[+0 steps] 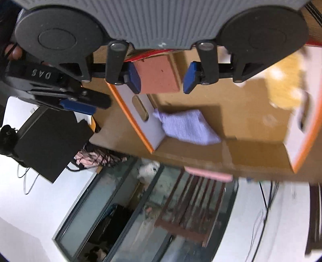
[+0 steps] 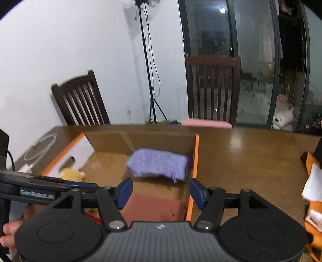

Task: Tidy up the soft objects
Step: 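Carry the pink sponge block into the cardboard box and open the right tool, then reach the right tool to the lilac towel and grasp it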

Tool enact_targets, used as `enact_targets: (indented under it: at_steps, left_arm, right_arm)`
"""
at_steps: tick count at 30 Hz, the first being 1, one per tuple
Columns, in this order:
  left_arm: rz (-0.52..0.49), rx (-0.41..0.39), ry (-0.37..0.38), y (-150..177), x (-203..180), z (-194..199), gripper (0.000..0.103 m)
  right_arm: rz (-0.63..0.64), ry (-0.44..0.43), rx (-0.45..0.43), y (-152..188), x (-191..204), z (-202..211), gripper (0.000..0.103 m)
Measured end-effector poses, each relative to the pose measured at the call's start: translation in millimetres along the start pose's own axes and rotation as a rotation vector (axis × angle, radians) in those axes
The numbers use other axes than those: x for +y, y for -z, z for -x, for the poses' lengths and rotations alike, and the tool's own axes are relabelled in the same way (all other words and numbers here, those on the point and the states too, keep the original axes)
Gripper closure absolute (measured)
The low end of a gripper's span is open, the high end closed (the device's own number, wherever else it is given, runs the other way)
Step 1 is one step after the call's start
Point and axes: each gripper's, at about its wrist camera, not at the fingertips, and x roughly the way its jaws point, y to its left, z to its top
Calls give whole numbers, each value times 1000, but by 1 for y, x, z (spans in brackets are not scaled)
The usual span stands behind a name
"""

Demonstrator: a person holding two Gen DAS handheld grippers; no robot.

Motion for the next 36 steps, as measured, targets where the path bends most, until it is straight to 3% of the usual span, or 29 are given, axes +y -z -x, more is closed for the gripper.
enact_targets:
  at_steps: [3, 6, 8, 11, 21, 25, 32, 36]
  left_arm:
    - [-68, -67, -51, -1, -8, 47, 41]
    - [-159, -132, -155, 10, -19, 95, 30]
    - [-207, -195, -218, 21, -24, 130, 17]
    - [-254, -280, -299, 41, -31, 171, 8]
    - [-252, -385, -348, 99, -39, 232, 1]
    - [-214, -377, -378, 142, -34, 241, 1]
    - [-227, -392, -355, 232, -41, 258, 0]
    - [-202, -352, -308, 246, -39, 253, 0]
  right_arm:
    - [29, 13, -46, -9, 10, 34, 35]
    - [62, 18, -99, -17, 21, 73, 32]
    - [88, 29, -147, -17, 29, 102, 23]
    - [112, 30, -223, -13, 40, 137, 18]
    - [160, -26, -329, 16, 78, 191, 15]
    - [121, -42, -327, 51, 80, 202, 15]
    - [99, -57, -296, 153, 85, 227, 14]
    - [35, -72, -254, 194, 83, 228, 14]
